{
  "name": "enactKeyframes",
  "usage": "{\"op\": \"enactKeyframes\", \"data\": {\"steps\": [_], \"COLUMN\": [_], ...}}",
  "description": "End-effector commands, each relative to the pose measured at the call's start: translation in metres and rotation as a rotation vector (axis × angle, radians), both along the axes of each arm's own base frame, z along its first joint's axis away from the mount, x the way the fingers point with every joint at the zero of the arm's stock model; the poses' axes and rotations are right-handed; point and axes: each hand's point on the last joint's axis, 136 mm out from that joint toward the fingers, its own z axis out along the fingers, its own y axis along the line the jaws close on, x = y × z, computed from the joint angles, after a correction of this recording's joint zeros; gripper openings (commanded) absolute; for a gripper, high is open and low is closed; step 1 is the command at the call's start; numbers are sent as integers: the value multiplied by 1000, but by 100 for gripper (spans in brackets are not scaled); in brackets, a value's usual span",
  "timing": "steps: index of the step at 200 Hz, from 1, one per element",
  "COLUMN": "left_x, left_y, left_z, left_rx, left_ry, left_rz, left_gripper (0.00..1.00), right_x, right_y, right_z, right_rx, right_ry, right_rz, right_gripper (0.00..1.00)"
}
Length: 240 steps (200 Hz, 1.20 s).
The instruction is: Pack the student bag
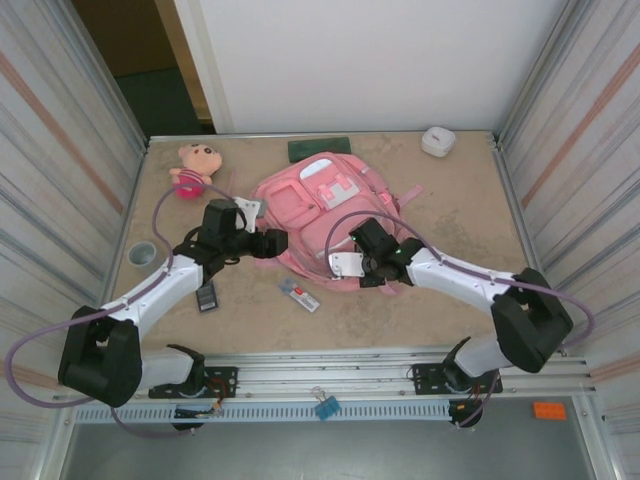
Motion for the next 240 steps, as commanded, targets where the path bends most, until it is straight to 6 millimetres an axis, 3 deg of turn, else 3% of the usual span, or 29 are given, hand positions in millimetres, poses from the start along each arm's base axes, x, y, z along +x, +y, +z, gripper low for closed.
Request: {"op": "enactKeyframes", "data": {"steps": [1,16,33,77,145,224,240], "left_x": [2,3,5,8,14,-5,0], "left_y": [-2,-3,-5,-3,-9,5,5], "left_z": [25,34,40,40,-9,-31,-40], "left_rx": [-57,-75,-99,-149,-168,-80,-65], "left_ry": [-88,-129,-166,-211,-146,-234,-235], "left_rz": [-4,-10,-10,23,22,10,8], "left_gripper": [73,73,73,73,70,64,56], "right_x": [12,17,25,48,46,56,54], "right_y": [9,10,8,-15,-9,-10,-8], "right_z": [89,136,159,152,168,172,178], "right_rx": [226,358,366,257,324,314,331], "right_ry": [-74,-75,-95,-96,-119,-139,-146], "right_rz": [-41,-37,-27,-91,-63,-70,-61], "right_gripper": [0,0,0,0,0,0,0]}}
